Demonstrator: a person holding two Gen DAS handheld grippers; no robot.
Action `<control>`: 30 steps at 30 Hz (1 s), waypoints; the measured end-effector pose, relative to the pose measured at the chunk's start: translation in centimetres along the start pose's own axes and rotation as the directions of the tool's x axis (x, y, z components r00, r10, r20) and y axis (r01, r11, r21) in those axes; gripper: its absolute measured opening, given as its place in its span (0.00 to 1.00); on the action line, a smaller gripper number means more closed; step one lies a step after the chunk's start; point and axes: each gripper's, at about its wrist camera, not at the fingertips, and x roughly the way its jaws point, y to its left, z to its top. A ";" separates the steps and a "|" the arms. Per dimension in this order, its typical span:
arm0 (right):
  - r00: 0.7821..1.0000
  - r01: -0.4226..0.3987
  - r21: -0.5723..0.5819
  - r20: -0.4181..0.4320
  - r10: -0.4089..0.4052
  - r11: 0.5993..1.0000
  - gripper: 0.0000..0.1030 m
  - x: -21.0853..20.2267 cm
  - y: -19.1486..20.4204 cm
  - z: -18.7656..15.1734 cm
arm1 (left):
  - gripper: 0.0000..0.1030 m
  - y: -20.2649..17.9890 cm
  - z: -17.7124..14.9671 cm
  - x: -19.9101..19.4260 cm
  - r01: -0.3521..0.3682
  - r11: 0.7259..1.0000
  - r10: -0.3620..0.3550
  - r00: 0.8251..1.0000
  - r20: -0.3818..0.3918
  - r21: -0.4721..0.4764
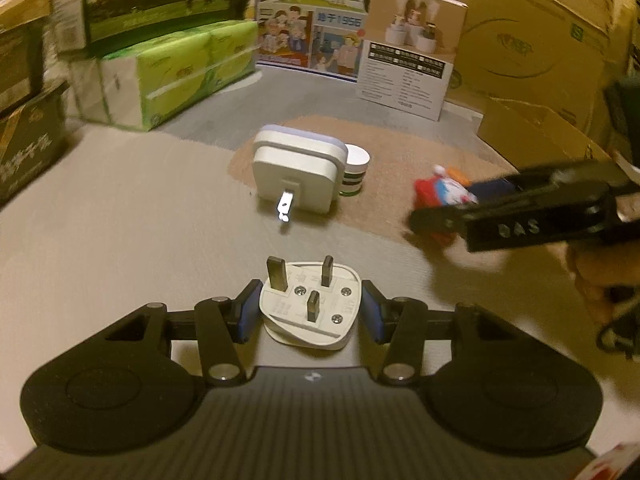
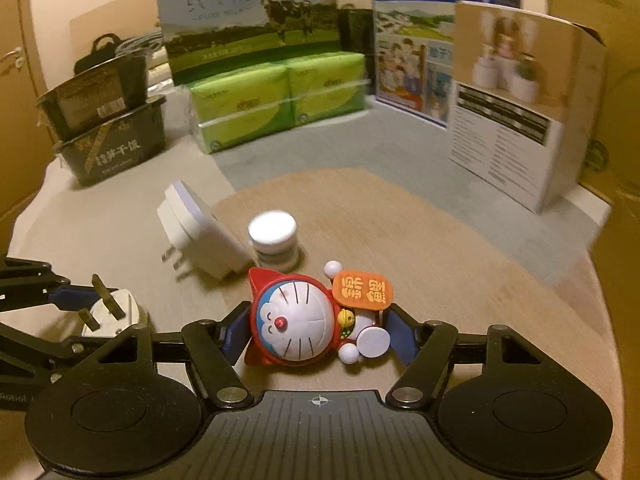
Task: Organize rigid objects
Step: 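Carry the plug adapter and Doraemon figure with both tools over the cardboard box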
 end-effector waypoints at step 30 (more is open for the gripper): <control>0.995 0.072 0.036 -0.075 -0.069 0.997 0.68 -20.8 -1.8 -11.2 | 0.46 -14.4 -5.1 -9.6 -0.095 0.985 0.093 0.995 -0.019 -0.142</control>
